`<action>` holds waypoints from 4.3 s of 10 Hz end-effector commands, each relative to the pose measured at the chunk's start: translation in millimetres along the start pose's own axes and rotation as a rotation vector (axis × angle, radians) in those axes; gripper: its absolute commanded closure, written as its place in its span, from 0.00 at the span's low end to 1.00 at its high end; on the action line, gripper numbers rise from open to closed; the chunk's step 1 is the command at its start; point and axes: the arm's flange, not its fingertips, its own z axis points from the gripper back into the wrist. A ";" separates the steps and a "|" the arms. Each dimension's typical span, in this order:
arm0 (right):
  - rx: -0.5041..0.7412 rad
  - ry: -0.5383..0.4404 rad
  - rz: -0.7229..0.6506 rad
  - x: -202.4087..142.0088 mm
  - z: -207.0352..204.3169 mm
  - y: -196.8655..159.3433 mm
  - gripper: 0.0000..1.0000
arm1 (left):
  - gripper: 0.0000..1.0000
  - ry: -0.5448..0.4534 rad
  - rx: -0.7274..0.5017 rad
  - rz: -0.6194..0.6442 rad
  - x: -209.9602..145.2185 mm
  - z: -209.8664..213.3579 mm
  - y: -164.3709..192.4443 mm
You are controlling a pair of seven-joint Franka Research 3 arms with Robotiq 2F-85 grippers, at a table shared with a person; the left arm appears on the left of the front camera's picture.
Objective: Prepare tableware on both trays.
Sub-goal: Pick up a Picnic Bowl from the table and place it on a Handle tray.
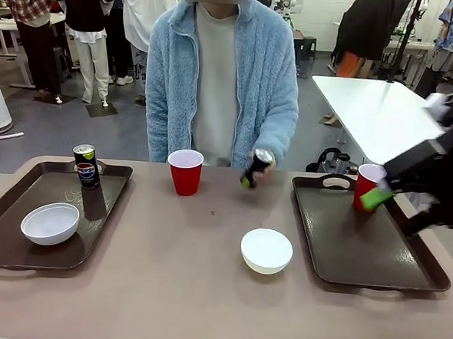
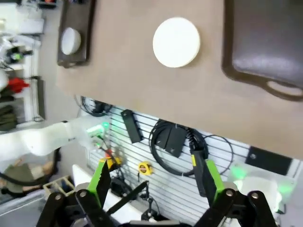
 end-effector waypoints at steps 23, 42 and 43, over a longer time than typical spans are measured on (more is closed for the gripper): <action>-0.147 0.053 0.310 -27.1 -18.1 -101.4 0.00 | 0.08 -0.072 -0.022 0.091 11.3 18.9 35.3; -0.525 0.253 0.087 189.2 -72.6 -3.8 0.00 | 0.08 -0.072 -0.022 0.091 11.3 18.9 35.3; -0.538 0.249 0.082 199.3 -83.4 2.2 0.00 | 0.08 -0.072 -0.022 0.091 11.3 18.9 35.3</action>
